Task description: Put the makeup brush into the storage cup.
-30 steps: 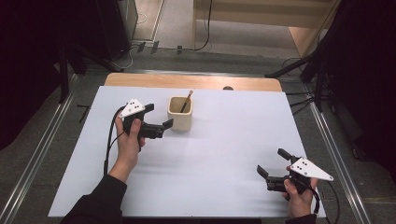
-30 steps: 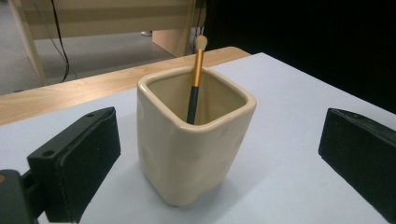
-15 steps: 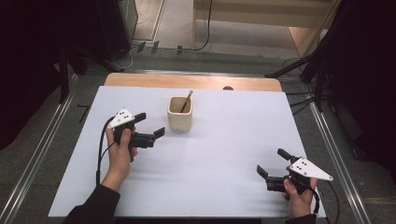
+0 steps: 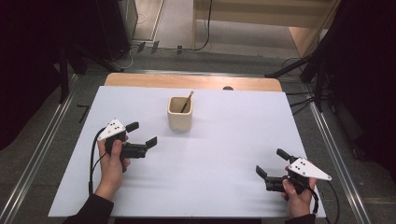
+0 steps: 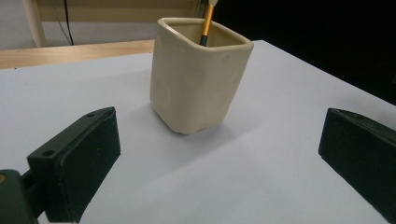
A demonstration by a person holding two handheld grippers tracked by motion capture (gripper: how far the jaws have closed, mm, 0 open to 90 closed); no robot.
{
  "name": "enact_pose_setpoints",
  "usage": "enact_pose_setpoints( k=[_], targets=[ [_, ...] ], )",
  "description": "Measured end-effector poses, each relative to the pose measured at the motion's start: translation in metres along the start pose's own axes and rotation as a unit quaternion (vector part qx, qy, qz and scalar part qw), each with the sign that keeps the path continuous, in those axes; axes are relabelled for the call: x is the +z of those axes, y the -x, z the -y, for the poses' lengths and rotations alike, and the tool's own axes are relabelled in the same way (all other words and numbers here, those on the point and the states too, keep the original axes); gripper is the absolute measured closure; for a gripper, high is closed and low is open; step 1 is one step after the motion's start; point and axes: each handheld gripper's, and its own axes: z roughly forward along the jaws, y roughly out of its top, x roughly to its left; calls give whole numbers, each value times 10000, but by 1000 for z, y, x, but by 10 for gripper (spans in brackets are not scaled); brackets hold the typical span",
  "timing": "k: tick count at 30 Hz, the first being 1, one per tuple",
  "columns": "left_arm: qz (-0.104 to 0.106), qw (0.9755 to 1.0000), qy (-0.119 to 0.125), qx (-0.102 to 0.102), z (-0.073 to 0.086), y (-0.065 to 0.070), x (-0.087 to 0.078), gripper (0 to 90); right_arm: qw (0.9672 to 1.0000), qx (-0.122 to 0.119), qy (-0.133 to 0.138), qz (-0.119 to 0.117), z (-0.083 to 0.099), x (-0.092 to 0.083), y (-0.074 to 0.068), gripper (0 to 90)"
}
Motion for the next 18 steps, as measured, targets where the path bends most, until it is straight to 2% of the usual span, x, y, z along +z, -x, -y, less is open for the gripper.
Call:
enact_pose_setpoints(
  k=[7, 14, 18],
  targets=[
    [-47, 10000, 6, -71, 13, 0, -9, 0, 10000, -17, 4, 10, 0, 0, -1, 0],
    [-85, 10000, -14, -36, 23, 1, -19, 0, 10000, -27, -13, -7, 0, 1, -1, 0],
    [-77, 9998, 40, -164, 30, 1, -29, 0, 10000, -33, -8, -5, 0, 1, -1, 0]
  ],
)
